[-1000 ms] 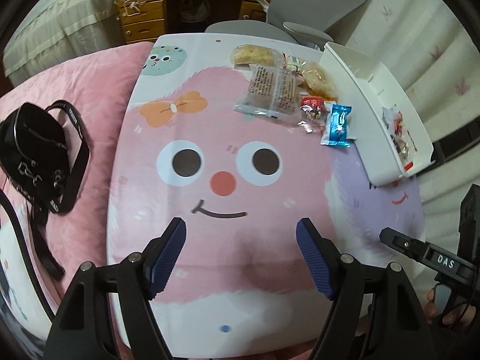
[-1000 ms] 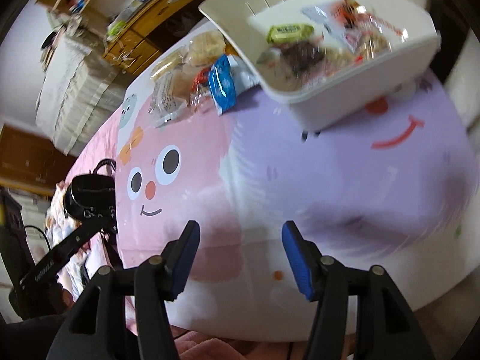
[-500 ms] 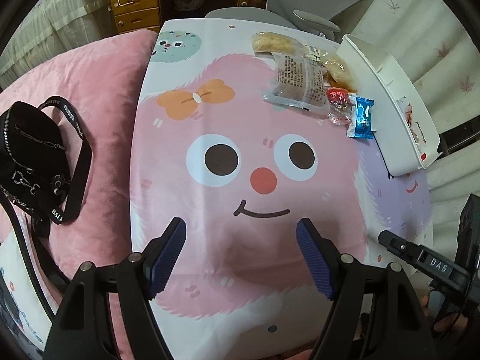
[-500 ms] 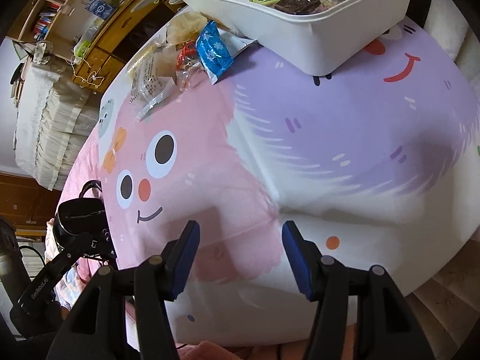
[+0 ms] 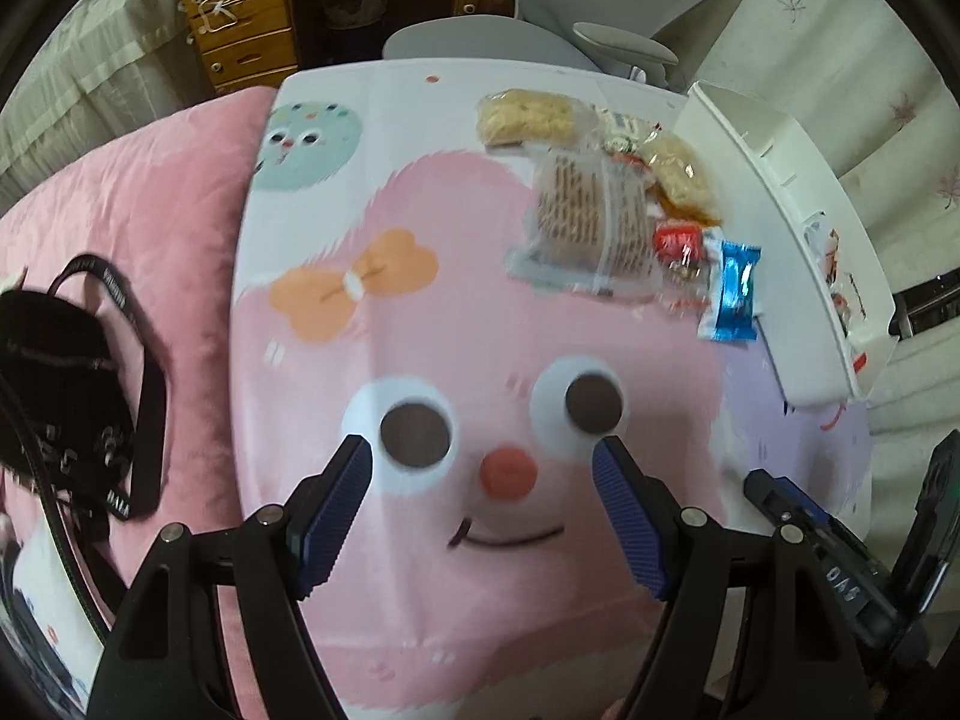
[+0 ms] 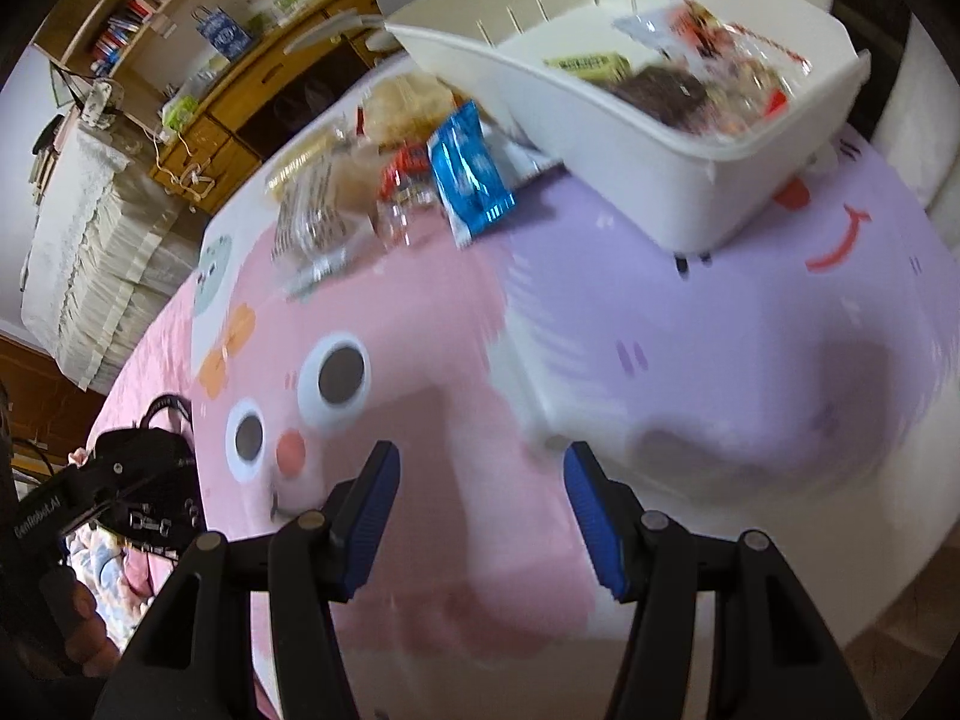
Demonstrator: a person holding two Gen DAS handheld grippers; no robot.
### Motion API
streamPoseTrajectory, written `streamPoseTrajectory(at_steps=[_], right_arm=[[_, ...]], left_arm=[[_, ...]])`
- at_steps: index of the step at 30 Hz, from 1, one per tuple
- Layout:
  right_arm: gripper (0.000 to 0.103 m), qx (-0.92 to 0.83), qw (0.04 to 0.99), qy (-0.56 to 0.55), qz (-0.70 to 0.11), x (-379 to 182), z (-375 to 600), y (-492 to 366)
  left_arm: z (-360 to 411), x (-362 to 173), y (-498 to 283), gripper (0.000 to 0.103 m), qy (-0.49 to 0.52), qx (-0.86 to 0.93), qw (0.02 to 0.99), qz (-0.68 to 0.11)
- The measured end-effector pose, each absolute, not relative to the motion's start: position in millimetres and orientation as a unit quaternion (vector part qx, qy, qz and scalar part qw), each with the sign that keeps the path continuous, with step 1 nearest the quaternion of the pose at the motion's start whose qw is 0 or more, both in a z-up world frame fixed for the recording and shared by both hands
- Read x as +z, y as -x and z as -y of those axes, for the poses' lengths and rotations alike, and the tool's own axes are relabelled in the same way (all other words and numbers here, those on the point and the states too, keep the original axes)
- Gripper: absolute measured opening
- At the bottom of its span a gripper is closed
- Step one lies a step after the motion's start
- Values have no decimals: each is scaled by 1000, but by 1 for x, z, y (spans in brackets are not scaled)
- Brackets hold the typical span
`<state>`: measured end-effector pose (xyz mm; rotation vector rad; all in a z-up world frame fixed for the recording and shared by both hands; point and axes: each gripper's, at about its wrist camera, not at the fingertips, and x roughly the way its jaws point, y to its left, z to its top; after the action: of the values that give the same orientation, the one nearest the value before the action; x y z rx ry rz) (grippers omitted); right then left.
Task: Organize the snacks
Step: 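Grasp the clear printed bread packet with the left gripper while the right gripper lowers onto the blue packet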
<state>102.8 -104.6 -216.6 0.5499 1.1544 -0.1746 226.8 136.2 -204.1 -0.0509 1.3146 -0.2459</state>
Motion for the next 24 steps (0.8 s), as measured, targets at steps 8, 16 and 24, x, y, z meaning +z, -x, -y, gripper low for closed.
streamPoseTrajectory(at_steps=[8,16,24], right_arm=[[57,-94,850,-185,-484,-216,103,-142],[57,-93,880,-94,-456,-222,87,-170],[57,-125,898,-43,-420,-227,85,-179]], left_arm=[[-101,-216,-283,77,7,-124,778,-616],[-78,-239,-325,77,18,-129,769,-626],[-58,-262,-348,82,44,-153,766,-623]])
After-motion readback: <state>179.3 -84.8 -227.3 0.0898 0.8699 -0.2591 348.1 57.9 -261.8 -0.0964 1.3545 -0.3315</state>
